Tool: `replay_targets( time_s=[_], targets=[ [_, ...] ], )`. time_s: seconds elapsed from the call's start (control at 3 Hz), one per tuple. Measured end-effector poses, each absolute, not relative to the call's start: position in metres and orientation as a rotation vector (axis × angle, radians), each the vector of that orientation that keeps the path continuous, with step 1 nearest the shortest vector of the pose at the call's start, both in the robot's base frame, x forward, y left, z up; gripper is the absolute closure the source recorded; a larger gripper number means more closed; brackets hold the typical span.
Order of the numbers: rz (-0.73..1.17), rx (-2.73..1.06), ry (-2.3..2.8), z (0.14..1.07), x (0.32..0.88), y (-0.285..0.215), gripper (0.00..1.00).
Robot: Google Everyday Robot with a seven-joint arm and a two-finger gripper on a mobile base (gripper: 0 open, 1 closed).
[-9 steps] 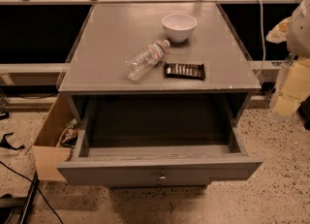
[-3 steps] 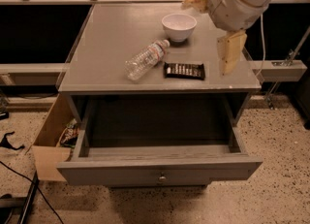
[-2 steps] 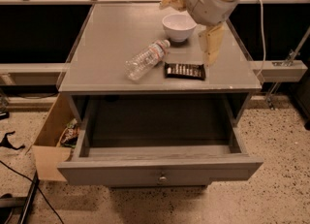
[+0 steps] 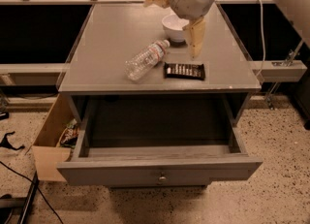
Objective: Place water bottle into top drawer
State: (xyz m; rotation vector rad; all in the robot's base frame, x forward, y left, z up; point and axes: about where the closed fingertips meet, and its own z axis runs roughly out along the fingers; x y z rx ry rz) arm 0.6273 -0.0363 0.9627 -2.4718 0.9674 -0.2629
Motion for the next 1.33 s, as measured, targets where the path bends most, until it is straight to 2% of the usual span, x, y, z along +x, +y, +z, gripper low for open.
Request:
replay_targets(
  time_s=[1.33],
  targets=[
    [-0.112,-2.551,0.821,0.898,0.711,0.031,0.00]
  ],
)
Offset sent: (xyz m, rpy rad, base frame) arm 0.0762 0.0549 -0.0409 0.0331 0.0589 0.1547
